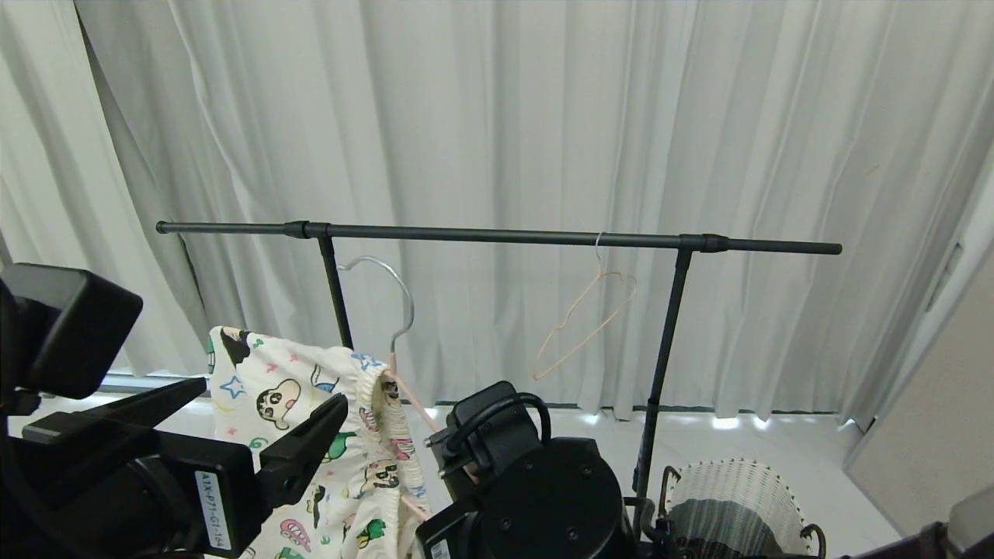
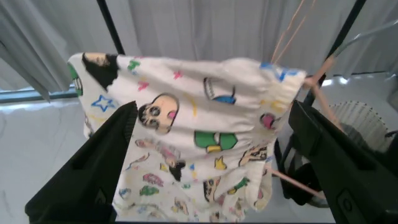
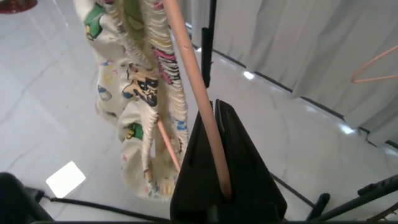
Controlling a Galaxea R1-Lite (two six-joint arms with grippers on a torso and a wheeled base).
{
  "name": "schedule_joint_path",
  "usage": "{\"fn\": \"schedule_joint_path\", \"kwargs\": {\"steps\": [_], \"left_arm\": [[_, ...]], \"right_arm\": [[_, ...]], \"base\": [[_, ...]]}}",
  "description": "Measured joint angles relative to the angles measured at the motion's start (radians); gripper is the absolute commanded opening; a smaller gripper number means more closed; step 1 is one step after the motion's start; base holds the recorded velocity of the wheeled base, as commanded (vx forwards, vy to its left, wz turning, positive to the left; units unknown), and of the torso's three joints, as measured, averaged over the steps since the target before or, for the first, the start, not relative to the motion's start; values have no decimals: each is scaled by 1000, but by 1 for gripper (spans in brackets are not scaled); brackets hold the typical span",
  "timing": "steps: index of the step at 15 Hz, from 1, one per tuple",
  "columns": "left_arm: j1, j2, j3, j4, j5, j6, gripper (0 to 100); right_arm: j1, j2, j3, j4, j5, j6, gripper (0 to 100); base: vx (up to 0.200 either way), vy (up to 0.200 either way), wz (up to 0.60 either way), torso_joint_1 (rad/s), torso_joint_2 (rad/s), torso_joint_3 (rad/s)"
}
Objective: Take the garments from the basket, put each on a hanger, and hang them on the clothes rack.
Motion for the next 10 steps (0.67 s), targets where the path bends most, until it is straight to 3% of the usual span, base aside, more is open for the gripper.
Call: {"fn": "schedule_joint_path", "kwargs": {"steps": [3,5,8,10], "left_arm": [[0,-33,33,-1,0,13,100],[0,-70,71,0,0,66,100],[-20,-199,152,0,-40,200,100],[-48,-330,209,1,-141,330,100]], "right_arm": [[-17,-28,7,0,-6,-5,0],[-22,-50,33,0,-21,-10,0],[-24,-112,179,-3,-20,-45,0],[-20,-170,290,-13,-9,-69,0]], "base": [[0,0,0,0,0,0],[0,0,0,0,0,0],[0,0,0,0,0,0],[0,0,0,0,0,0]]}}
